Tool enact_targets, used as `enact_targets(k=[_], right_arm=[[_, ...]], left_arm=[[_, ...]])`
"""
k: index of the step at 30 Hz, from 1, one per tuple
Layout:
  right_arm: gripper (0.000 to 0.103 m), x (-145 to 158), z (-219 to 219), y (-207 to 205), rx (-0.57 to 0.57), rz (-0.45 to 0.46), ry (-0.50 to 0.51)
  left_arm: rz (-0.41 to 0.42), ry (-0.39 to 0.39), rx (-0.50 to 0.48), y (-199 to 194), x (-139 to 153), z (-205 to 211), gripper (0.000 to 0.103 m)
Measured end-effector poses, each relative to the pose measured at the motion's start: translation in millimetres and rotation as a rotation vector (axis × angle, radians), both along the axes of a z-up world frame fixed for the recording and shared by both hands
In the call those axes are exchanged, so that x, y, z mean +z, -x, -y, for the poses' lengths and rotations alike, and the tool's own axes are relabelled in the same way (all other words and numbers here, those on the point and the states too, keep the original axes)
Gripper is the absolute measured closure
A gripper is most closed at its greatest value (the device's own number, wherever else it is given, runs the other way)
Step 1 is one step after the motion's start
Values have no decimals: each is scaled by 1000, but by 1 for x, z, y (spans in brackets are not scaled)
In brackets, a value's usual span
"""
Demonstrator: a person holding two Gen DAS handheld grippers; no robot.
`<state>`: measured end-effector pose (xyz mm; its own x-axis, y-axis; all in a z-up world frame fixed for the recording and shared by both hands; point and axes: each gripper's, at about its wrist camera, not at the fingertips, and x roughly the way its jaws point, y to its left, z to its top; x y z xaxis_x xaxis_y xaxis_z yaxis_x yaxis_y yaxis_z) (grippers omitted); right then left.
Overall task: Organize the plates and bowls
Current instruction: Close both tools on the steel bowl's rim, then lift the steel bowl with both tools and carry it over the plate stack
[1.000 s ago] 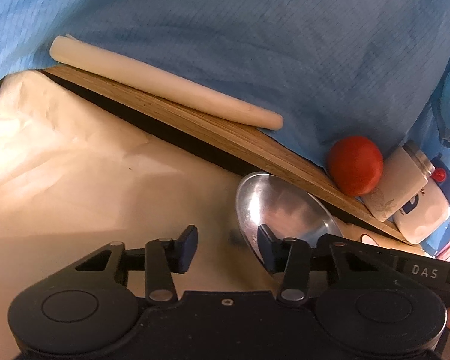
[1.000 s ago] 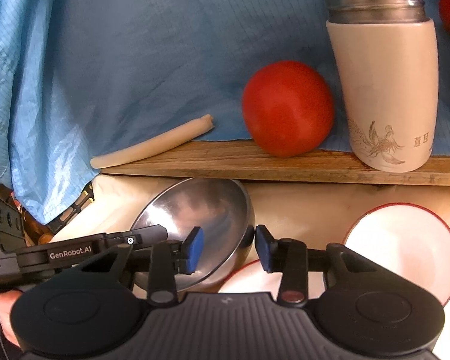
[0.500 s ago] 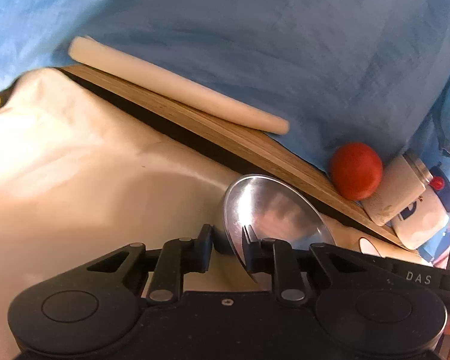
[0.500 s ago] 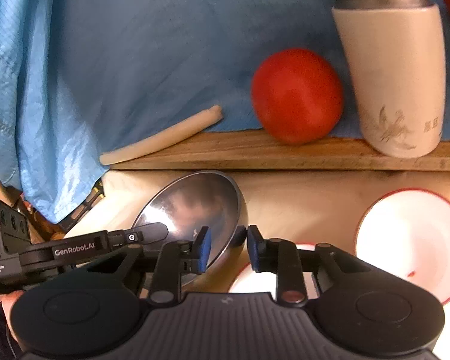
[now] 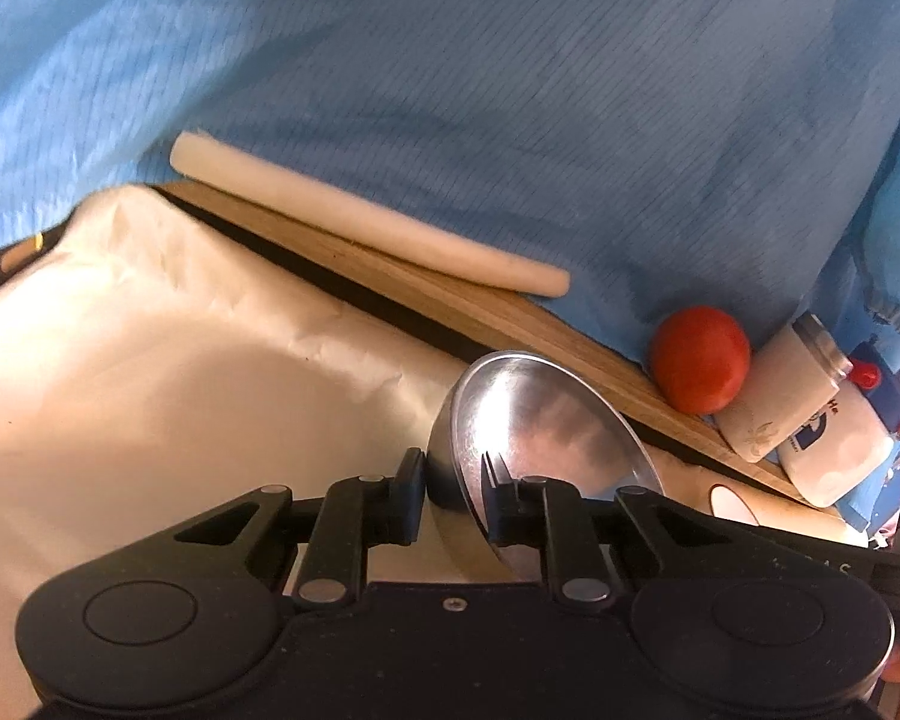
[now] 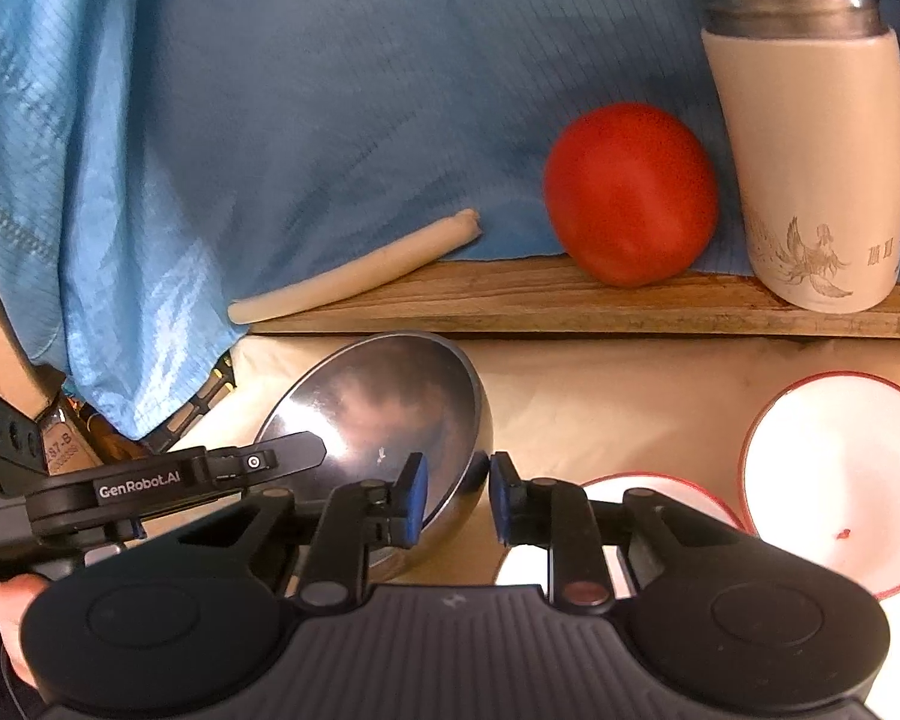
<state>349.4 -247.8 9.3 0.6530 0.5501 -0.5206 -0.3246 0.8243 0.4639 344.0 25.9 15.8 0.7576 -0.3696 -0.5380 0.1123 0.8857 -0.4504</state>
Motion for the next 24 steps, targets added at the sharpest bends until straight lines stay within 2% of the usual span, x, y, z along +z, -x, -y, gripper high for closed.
enact_targets(k=[11, 16, 24], right_arm=[[78, 25, 29, 48, -43, 43, -19], [84, 36, 52, 77, -100, 63, 10], [85, 40, 100, 121, -180, 48, 32]], left_arm=[[58, -33, -48, 40, 34, 28, 84], [73, -43, -90, 55, 40, 55, 83], [62, -36, -200, 76, 40, 101, 84]])
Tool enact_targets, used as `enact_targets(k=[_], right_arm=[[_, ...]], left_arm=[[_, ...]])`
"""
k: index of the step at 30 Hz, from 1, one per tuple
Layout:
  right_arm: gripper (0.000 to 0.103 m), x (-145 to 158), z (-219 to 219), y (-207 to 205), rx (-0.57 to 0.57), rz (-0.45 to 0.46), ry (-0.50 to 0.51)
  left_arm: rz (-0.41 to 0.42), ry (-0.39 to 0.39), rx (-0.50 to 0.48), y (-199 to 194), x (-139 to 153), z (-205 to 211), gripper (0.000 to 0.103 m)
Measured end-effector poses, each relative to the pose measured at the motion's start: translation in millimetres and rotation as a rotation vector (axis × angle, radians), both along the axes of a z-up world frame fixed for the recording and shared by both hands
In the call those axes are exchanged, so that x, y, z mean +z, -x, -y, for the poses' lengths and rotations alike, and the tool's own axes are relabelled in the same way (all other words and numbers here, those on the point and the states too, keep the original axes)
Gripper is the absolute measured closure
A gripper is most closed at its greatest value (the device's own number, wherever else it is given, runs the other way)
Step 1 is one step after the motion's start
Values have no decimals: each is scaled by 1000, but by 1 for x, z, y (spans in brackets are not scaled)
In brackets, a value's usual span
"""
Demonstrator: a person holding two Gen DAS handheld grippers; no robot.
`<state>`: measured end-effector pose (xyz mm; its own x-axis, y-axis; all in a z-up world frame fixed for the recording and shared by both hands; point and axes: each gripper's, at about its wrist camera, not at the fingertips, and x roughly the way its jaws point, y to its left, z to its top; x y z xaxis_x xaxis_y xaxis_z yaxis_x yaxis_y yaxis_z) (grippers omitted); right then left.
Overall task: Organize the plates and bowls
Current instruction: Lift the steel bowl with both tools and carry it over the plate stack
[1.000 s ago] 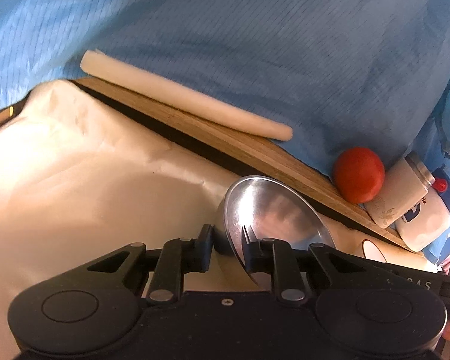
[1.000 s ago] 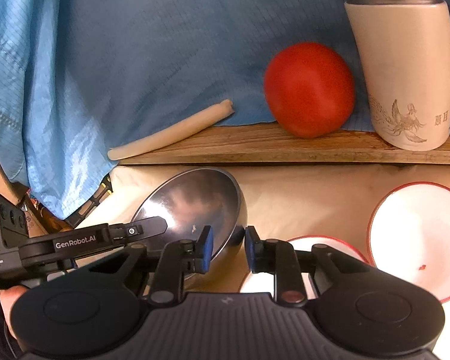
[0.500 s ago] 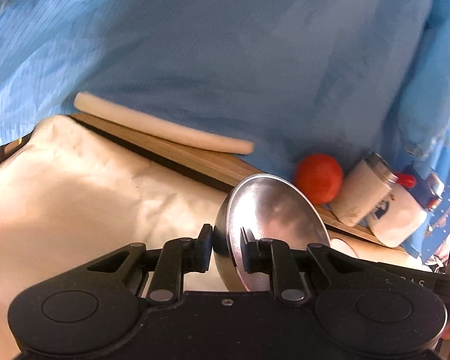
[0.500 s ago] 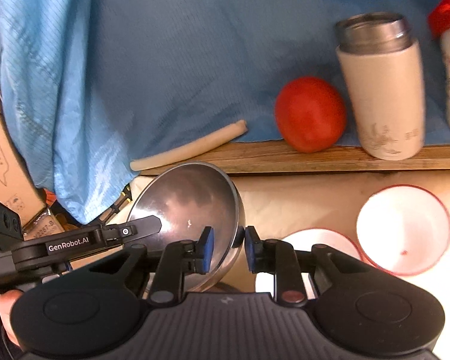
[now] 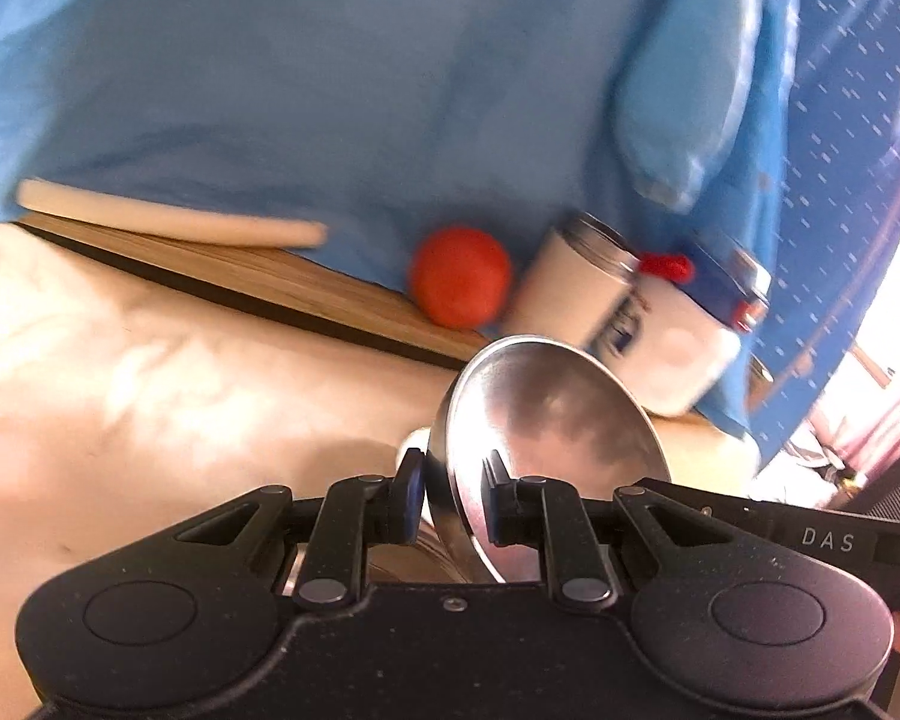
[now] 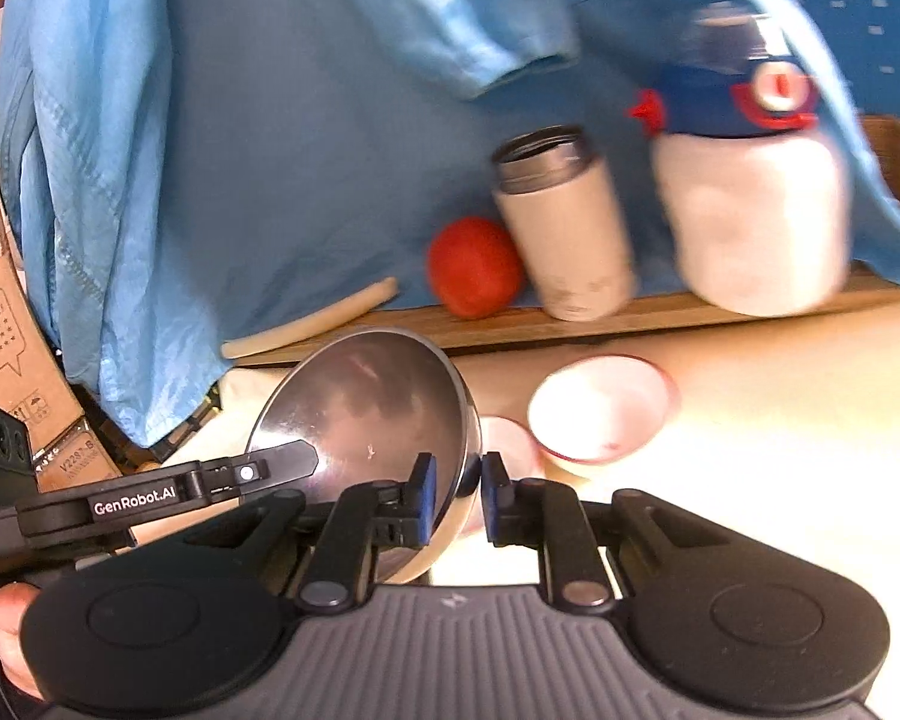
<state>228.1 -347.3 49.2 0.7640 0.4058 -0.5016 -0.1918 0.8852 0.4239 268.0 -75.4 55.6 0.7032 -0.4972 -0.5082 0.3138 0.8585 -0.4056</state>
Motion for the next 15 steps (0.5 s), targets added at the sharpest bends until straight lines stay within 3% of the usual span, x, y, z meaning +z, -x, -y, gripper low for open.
enact_targets(k=[15], right_arm=[[85, -26, 67, 61, -110, -126, 40]], left_arm=[[-118, -25, -206, 32, -33, 72, 83]])
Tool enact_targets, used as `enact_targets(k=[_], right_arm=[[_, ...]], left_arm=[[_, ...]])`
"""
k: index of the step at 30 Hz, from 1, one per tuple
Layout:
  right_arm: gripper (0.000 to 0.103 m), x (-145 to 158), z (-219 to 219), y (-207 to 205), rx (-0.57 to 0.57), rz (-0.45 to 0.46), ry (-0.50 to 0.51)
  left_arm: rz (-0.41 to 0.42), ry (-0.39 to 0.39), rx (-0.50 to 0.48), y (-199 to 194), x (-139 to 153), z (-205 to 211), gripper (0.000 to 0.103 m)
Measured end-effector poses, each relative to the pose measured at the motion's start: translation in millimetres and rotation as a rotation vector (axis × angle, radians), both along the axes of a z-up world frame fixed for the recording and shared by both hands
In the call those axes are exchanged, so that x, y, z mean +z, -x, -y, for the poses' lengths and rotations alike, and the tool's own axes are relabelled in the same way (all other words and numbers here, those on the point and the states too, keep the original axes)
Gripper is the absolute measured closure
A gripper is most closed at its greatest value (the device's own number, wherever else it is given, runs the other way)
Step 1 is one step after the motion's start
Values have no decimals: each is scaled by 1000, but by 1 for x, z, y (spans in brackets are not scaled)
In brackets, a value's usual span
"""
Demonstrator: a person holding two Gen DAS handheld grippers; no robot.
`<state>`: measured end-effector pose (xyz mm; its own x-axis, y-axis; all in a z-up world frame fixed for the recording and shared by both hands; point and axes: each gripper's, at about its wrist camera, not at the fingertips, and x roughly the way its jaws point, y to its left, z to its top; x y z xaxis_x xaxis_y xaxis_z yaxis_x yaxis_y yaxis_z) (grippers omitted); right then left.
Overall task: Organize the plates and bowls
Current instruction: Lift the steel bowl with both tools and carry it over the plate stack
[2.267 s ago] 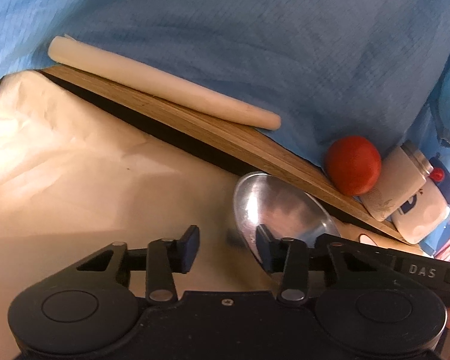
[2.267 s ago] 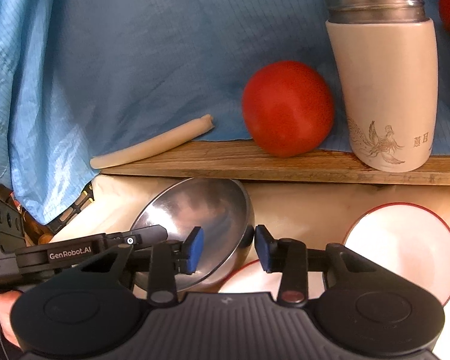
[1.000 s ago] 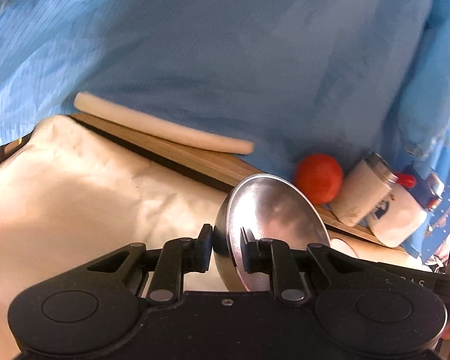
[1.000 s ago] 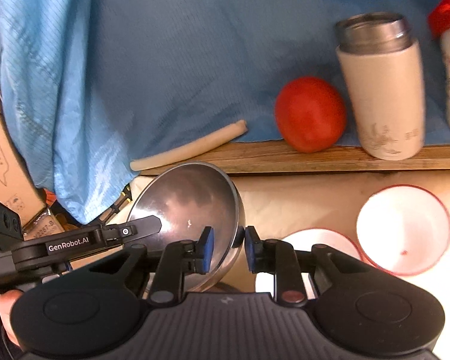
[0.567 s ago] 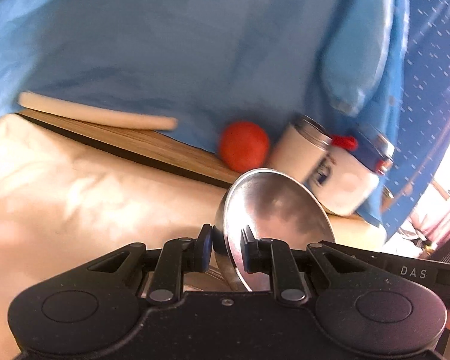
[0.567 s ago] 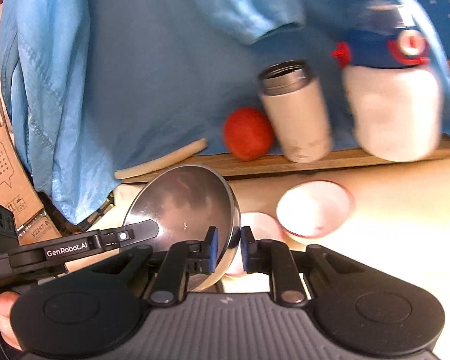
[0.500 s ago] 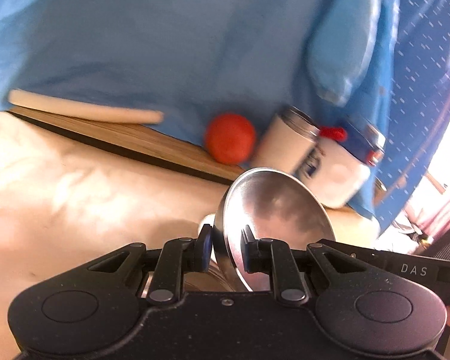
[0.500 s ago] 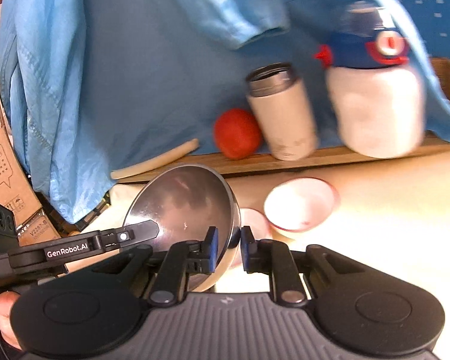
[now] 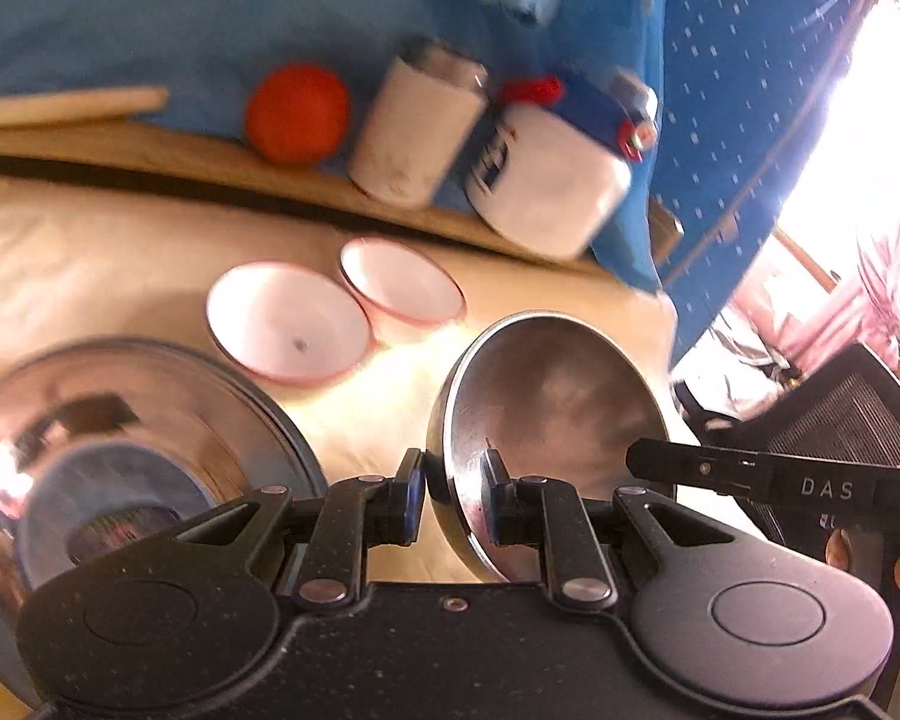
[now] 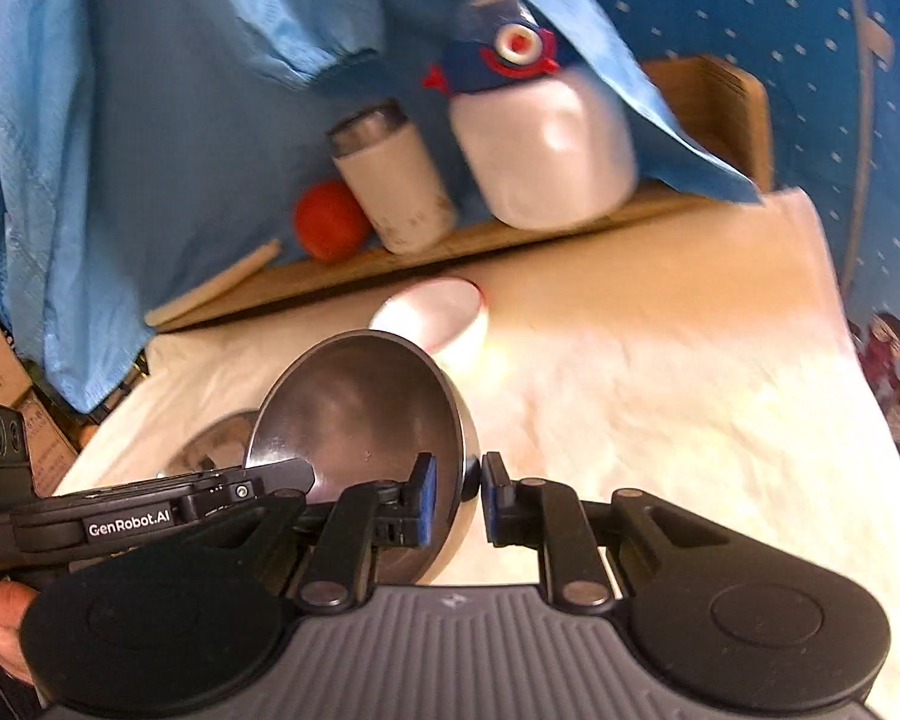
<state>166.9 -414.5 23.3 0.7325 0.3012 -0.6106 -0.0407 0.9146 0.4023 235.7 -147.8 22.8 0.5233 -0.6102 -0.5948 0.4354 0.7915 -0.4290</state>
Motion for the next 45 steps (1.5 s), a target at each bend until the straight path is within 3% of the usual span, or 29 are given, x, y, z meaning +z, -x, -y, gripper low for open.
enact_targets(k=[13, 45], right_arm=[[85, -12, 3, 13, 31, -80, 1], [82, -18, -10, -5, 75, -103, -9]], left_arm=[[-45, -35, -70, 16, -4, 2, 83], [-77, -71, -61, 10, -13, -12, 78]])
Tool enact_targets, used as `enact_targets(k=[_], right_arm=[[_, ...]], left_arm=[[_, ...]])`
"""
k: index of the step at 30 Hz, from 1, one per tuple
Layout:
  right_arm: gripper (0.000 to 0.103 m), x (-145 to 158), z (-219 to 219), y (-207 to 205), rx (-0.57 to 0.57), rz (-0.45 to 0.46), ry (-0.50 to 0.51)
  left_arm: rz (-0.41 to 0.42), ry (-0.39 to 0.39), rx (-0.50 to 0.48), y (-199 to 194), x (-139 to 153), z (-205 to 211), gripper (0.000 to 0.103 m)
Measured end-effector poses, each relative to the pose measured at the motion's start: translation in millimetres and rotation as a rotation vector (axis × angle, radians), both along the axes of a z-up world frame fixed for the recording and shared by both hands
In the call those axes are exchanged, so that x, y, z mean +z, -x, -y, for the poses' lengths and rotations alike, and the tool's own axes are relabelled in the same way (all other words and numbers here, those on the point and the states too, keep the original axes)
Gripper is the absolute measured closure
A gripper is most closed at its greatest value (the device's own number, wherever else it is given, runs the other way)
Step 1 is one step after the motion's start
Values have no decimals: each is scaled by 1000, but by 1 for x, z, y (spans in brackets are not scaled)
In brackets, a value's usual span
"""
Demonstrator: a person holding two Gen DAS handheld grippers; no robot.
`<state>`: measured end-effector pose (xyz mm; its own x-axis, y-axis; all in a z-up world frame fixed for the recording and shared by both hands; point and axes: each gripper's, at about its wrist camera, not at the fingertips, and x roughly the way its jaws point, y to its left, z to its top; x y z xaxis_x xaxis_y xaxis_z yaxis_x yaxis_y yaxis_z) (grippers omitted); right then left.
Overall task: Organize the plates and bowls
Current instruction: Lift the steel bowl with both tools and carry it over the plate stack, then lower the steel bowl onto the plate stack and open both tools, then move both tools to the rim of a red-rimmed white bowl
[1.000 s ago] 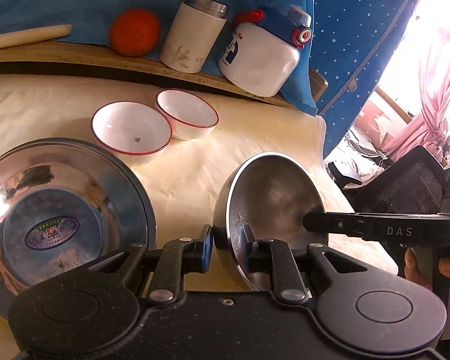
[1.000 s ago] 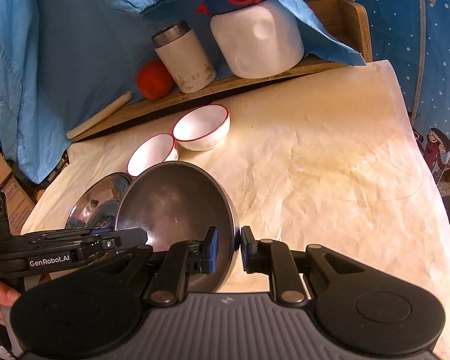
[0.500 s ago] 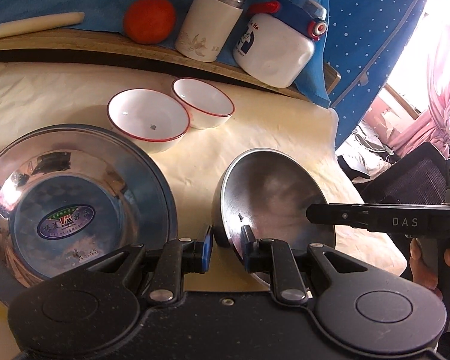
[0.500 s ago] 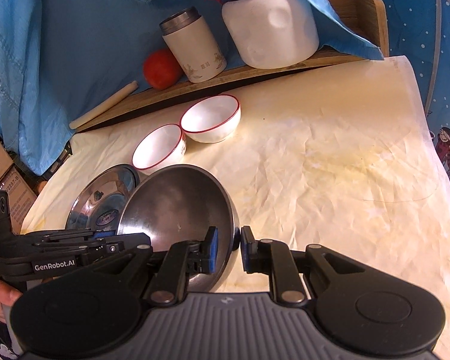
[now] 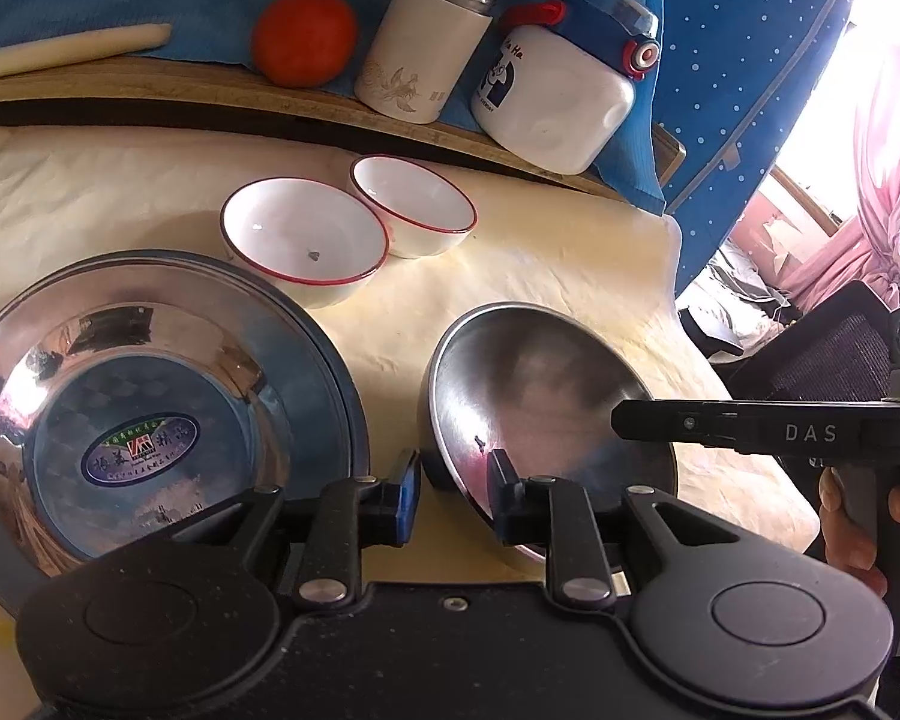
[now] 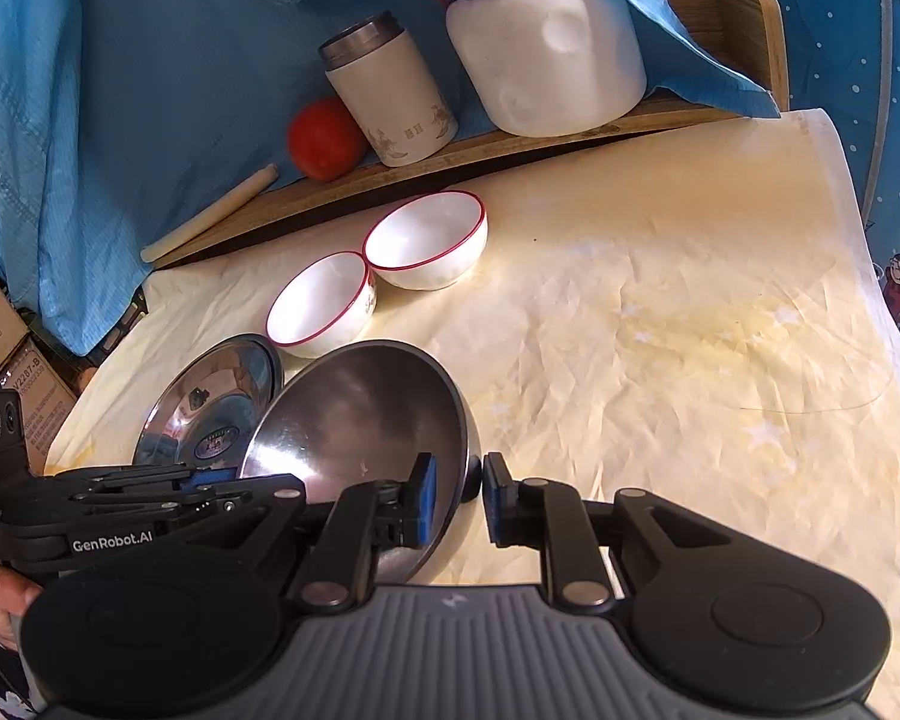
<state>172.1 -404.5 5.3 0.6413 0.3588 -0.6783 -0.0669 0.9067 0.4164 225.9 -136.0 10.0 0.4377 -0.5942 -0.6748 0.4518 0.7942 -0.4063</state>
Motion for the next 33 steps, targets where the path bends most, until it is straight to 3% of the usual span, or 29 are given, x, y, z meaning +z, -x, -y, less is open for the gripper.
enact_targets(k=[10, 12, 24, 31, 33], right_arm=[[77, 5, 0, -2, -11, 23, 19], [71, 5, 3, -3, -20, 30, 16], [32, 11, 8, -20, -38, 80, -22], [16, 13, -2, -38, -25, 106, -60], [13, 14, -5, -45, -21, 112, -75]], left_arm=[[58, -16, 13, 1, 16, -12, 71], [76, -8, 28, -1, 21, -18, 68], [132, 22, 206, -43, 39, -55, 29], [120, -9, 280, -72, 33, -65, 8], [110, -16, 290, -79, 30, -66, 7]])
